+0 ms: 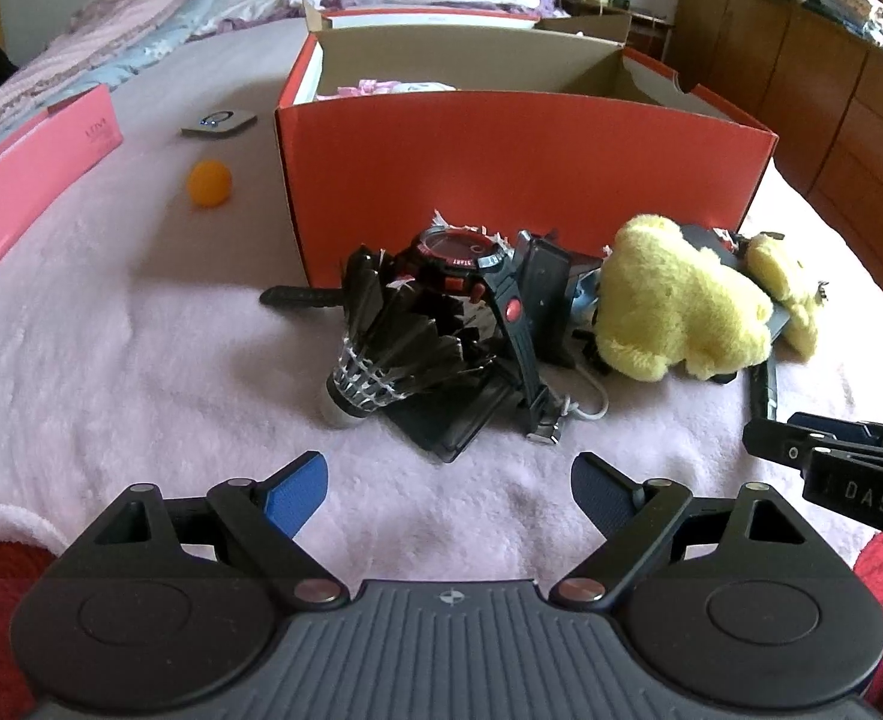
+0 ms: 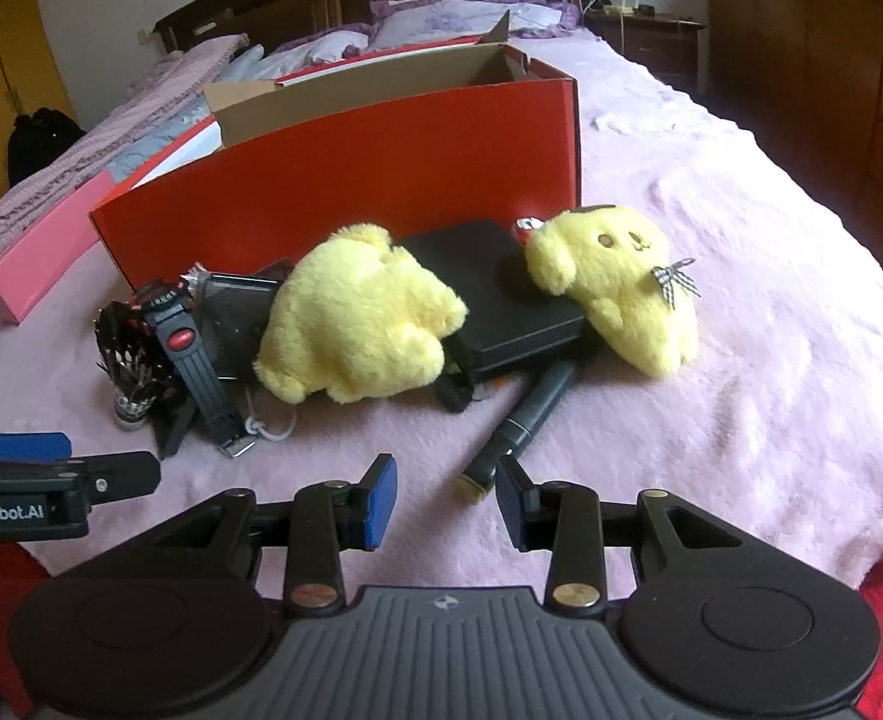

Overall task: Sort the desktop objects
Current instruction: 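Withdraw both grippers from the shoebox back over the toy pile, then grasp the black shuttlecock with the left gripper while the right grasps the black marker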

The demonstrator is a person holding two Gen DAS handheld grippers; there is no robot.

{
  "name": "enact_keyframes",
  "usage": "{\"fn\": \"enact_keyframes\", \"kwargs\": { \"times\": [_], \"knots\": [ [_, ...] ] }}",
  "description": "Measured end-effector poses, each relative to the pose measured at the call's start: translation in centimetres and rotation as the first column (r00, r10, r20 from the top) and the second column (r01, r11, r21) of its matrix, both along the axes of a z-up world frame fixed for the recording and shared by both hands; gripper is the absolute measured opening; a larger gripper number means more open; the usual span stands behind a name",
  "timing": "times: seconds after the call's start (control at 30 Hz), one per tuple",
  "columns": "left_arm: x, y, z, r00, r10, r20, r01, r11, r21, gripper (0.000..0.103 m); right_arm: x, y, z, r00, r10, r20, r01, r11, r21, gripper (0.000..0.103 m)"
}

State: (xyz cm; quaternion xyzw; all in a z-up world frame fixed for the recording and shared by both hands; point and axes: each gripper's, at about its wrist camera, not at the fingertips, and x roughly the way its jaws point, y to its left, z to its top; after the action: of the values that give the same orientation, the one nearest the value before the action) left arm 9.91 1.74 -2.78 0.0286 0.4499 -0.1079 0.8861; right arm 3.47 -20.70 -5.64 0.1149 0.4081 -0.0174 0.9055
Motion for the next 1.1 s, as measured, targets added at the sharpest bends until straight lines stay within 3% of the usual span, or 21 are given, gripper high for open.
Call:
{"fn": "enact_keyframes", "kwargs": {
  "times": [0.37,0.6,0.87,1.1],
  "knots": [
    [0.5,0.5,-0.3,1.0,0.021,-0.009,-0.021,1.0,-0.001,0.089,0.8,-1.4,-0.9,0.997,-0.06,-0.041,0.061,0.998,0.023,0.039],
    [1.8,0.0,-0.1,0.998,-0.003,0.064,0.0,0.999,0.043,0.089,2.3,-2.2,-1.4,0.995,-0.093,-0.047,0.095,0.994,0.055,0.039],
    [3.8,0.4,-0.6,0.995,0.004,0.098,-0.011,0.997,0.07,0.089,2.4,-2.3,-1.6,0.994,-0.099,-0.045,0.1,0.994,0.037,0.03],
    [4.6,0.2,-1.3,0.986,-0.121,0.111,0.11,0.989,0.103,0.09,0.9,-2.6,-1.1,0.994,-0.093,-0.059,0.097,0.994,0.058,0.024]
  ]
}}
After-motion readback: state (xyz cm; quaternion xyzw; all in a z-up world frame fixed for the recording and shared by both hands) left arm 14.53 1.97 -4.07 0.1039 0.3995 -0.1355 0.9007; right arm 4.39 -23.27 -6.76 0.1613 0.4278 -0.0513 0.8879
